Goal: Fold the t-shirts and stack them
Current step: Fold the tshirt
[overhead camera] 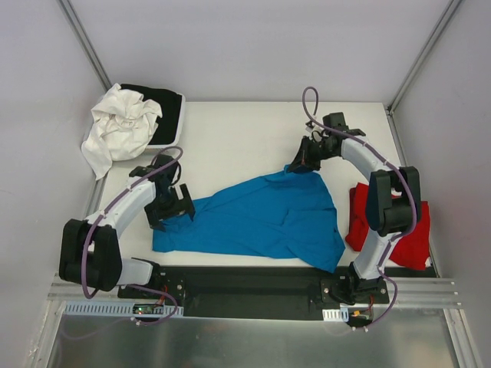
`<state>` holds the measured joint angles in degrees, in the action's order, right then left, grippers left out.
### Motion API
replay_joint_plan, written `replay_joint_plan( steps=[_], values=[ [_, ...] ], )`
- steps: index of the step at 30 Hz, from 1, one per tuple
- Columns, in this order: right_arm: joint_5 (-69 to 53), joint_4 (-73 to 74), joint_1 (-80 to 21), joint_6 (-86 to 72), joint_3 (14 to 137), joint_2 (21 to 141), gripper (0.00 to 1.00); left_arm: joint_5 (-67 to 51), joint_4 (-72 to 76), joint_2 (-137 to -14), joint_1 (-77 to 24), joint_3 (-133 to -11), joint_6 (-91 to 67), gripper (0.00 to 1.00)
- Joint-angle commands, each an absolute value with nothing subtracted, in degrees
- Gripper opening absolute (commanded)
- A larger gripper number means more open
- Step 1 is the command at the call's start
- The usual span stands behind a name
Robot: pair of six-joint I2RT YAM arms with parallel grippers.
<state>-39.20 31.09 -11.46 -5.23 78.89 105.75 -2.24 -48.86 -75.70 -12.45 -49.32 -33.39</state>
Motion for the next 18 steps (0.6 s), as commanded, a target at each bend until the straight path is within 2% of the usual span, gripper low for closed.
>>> replay_joint_plan(
  steps=[1, 3, 7, 10, 16, 18],
  values=[
    [-39.11, 33.66, -11.69, -3.34, 81.83, 103.18, 0.01, -0.26, -46.41, -77.96, -13.18, -48.70, -34.19, 0.96],
    [-39.20, 33.66, -11.69, -3.34, 81.83, 103.18, 0.01, -0.26, -45.53, -78.57, -13.18, -48.25, -34.10, 0.93],
    [-39.11, 33.92, -11.60, -3.08, 81.91, 103.01, 0.01, 1.58, -44.65, -79.54, -13.18, -47.64, -34.10, 0.73],
    [-38.85, 34.27, -11.51, -2.81, 81.91, 103.01, 0.01, 2.90, -44.38, -80.24, -13.18, -47.72, -34.45, 0.64],
    [-38.50, 34.80, -11.08, -2.46, 82.18, 102.48, 0.01, 6.58, -44.30, -80.60, -13.10, -47.29, -35.24, 0.61],
    [-38.32, 34.98, -10.72, -2.46, 82.35, 102.48, 0.01, 6.85, -44.12, -80.77, -13.18, -47.11, -35.24, 0.55]
  ],
)
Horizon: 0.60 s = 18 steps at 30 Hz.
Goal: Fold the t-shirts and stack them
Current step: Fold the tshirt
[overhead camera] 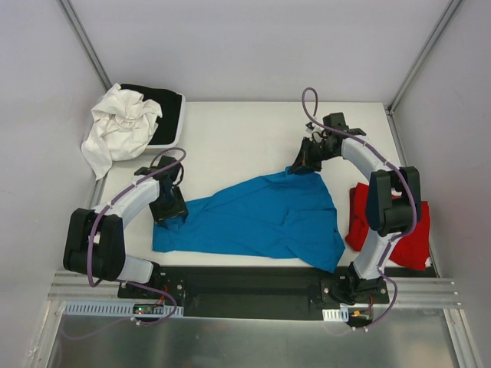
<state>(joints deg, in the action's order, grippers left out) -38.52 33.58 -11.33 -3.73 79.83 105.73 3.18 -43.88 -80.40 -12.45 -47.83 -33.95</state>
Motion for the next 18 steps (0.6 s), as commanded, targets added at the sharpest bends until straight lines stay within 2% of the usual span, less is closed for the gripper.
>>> replay_joint_plan(
  steps=[1, 2, 3, 4, 12, 16, 18],
  values=[
    [-38.32, 35.07, -10.64, -2.46, 82.44, 102.39, 0.01, 6.94, -43.95, -80.86, -13.18, -46.94, -35.24, 0.51],
    [-38.23, 35.16, -10.55, -2.37, 82.44, 102.48, 0.01, 6.60, -43.77, -80.95, -13.10, -46.85, -35.33, 0.46],
    [-38.23, 35.16, -10.46, -2.46, 82.53, 102.39, 0.01, 6.42, -43.68, -81.03, -13.18, -46.76, -35.33, 0.35],
    [-38.23, 35.24, -10.46, -2.46, 82.53, 102.48, 0.01, 6.24, -43.59, -81.04, -13.10, -46.58, -35.42, 0.31],
    [-37.79, 35.16, -10.28, -2.55, 82.44, 102.92, 0.01, 5.19, -43.77, -79.37, -13.18, -46.41, -34.72, 0.18],
    [-37.71, 35.16, -10.37, -2.55, 82.97, 103.36, 0.01, 5.10, -44.30, -78.14, -13.18, -46.93, -34.19, 0.00],
    [-37.44, 35.24, -10.28, -2.46, 83.32, 103.45, 0.00, 5.62, -44.99, -77.61, -13.18, -47.98, -34.10, 0.00]
  ],
)
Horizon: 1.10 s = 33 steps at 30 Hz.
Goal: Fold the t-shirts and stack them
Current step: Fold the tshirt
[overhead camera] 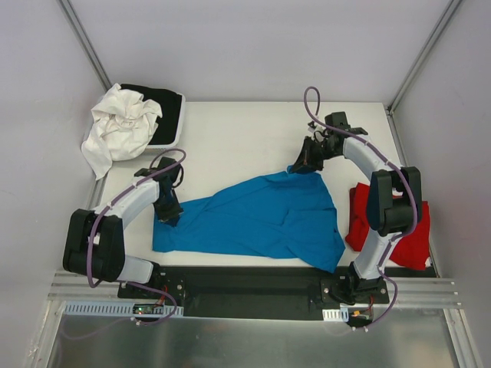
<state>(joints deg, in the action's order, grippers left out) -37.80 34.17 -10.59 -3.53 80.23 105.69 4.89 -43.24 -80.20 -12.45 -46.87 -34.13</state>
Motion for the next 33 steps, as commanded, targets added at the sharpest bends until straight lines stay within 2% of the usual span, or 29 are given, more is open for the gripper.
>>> replay_joint_plan(
  steps=[1, 9, 18, 26, 33],
  values=[
    [-37.27, 35.24, -10.28, -2.55, 83.58, 103.53, 0.01, 5.80, -45.26, -77.52, -13.18, -48.42, -33.93, 0.00],
    [-36.39, 38.49, -9.93, -1.67, 87.18, 104.33, 0.01, 7.29, -47.72, -80.15, -11.25, -57.55, -31.47, 0.00],
    [-34.63, 41.30, -9.14, -0.35, 87.36, 103.80, 0.01, 7.12, -48.60, -85.16, -4.05, -68.19, -26.72, 0.00],
    [-25.86, 44.30, -7.91, 0.79, 89.82, 105.91, 0.01, 8.35, -47.90, -91.31, -0.79, -72.33, -24.44, 0.00],
    [-24.08, 44.91, -5.36, 0.18, 94.56, 110.20, 0.01, 8.79, -47.02, -98.17, -0.35, -79.70, -22.94, 0.00]
  ],
)
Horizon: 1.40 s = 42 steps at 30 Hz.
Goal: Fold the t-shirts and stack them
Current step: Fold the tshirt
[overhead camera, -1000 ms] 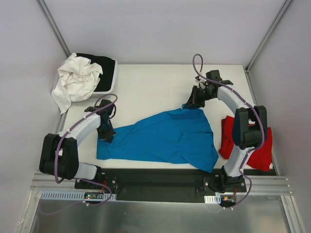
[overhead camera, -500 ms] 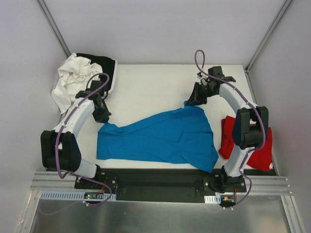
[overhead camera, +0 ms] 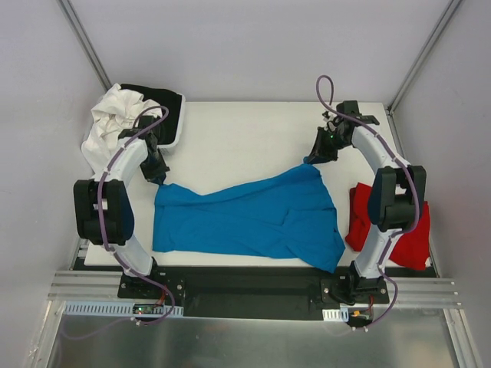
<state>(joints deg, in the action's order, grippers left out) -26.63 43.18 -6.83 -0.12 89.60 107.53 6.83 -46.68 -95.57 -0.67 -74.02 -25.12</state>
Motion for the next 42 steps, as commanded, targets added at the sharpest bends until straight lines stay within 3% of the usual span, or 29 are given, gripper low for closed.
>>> replay_joint_plan(
  steps=[1, 11, 20, 42],
  values=[
    [-24.26, 45.43, -4.93, 0.18, 96.92, 111.08, 0.01, 8.79, -47.02, -99.04, -0.35, -80.76, -22.85, 0.00],
    [-27.77, 47.20, -3.34, 0.18, 107.57, 120.93, 0.01, 7.91, -47.20, -109.76, -0.35, -93.33, -22.50, 0.00],
    [-30.76, 45.79, -2.64, -1.22, 106.61, 121.03, 0.01, 6.77, -47.20, -112.68, -0.35, -95.89, -23.29, 0.00],
    [-33.05, 39.37, -2.90, -3.52, 70.50, 90.80, 0.01, 5.80, -46.67, -92.38, -0.53, -74.89, -23.38, 0.00]
  ],
)
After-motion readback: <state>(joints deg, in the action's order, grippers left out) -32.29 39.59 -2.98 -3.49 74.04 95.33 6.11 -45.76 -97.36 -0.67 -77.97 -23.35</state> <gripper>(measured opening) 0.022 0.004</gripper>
